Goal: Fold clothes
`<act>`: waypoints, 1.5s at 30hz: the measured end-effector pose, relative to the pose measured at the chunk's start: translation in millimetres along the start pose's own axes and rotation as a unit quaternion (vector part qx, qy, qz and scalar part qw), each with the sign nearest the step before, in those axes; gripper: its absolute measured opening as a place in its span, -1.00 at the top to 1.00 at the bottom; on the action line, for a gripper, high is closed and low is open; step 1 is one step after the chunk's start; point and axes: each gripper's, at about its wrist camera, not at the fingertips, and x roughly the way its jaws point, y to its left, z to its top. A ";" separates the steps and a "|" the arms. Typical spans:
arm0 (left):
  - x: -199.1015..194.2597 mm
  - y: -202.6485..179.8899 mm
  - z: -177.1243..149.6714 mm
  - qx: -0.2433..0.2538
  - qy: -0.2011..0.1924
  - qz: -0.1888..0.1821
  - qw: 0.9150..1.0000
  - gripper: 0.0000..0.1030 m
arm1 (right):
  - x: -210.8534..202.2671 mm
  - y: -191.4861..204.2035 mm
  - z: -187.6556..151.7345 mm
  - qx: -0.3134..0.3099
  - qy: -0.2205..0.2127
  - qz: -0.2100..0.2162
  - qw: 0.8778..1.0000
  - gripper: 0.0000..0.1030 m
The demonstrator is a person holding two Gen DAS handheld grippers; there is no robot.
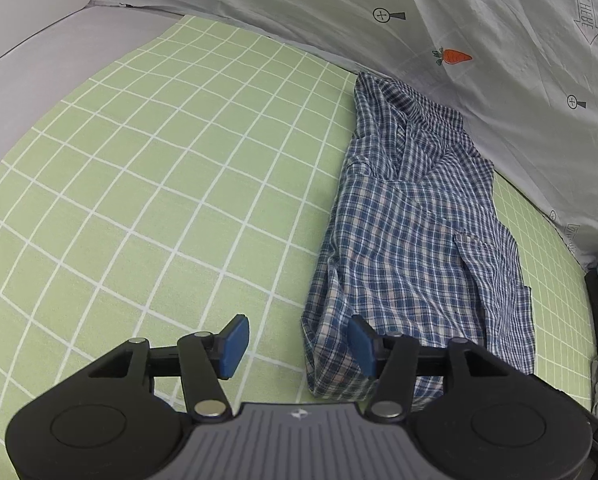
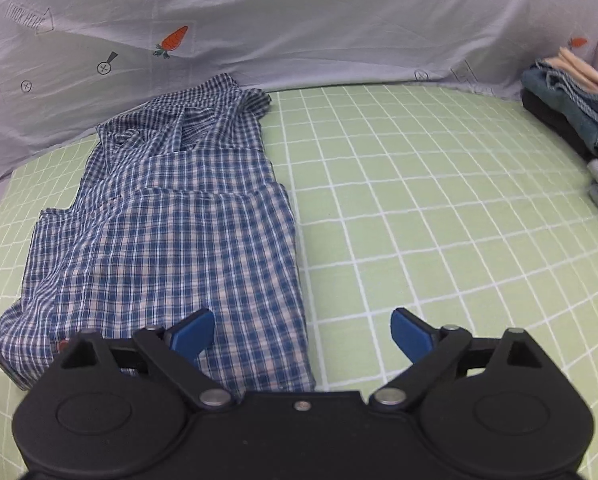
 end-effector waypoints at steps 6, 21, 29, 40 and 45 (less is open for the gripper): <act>2.4 23.5 -6.7 -0.114 0.023 -0.055 0.992 -0.09 | 5.6 -32.0 -16.2 0.152 0.052 0.074 0.984 -0.85; 33.9 21.7 -11.8 -0.202 0.065 -0.127 0.969 0.59 | 43.4 -53.3 -14.6 0.330 0.106 0.175 0.921 0.42; 23.6 16.3 -18.3 -0.179 0.061 -0.112 0.976 0.91 | 29.4 -62.1 -19.2 0.335 0.101 0.193 0.917 0.84; -38.7 13.0 -26.0 -0.141 0.027 -0.123 0.982 0.92 | -19.9 -84.9 -40.9 0.388 0.107 0.226 0.887 0.87; -52.5 -8.3 -9.3 -0.112 -0.015 -0.128 0.985 0.92 | -27.9 -83.0 -22.5 0.394 0.089 0.249 0.880 0.87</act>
